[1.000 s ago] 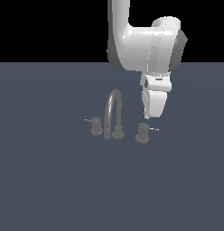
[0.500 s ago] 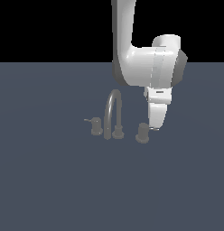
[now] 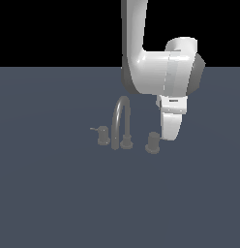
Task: Turn on the faucet by rotating a designated handle.
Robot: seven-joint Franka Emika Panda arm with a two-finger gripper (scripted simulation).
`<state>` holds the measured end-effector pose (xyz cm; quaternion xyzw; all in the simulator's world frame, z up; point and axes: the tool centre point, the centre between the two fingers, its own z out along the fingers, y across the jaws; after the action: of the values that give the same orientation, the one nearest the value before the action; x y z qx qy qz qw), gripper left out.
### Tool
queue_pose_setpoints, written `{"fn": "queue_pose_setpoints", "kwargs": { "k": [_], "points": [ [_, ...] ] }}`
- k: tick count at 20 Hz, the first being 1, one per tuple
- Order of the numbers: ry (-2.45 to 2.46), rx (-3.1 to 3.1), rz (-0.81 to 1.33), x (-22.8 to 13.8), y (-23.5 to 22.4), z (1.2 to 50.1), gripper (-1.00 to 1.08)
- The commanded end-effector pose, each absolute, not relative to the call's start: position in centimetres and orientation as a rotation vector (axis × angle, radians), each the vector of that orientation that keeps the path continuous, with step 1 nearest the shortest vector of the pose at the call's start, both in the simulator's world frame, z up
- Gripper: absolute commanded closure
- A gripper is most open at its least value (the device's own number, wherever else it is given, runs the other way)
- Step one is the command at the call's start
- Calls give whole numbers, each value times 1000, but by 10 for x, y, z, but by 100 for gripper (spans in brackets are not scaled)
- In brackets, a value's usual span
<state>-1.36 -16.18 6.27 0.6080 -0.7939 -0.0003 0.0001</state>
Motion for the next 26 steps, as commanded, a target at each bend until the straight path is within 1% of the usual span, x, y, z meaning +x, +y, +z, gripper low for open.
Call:
{"fn": "queue_pose_setpoints", "kwargs": {
  "k": [1,5,6,7,20,21,26],
  "points": [
    [-2495,1909,-1,-22,-164,63,108],
    [-2495,1909,0,-37,-168,63,108],
    [-2495,1909,0,-37,-168,63,108],
    [-2491,1922,13,-27,-164,63,108],
    [-2495,1909,1,-67,-150,63,108],
    [-2513,1878,18,-66,-166,62,108],
    [-2505,1892,10,-72,-141,62,108]
  ]
}}
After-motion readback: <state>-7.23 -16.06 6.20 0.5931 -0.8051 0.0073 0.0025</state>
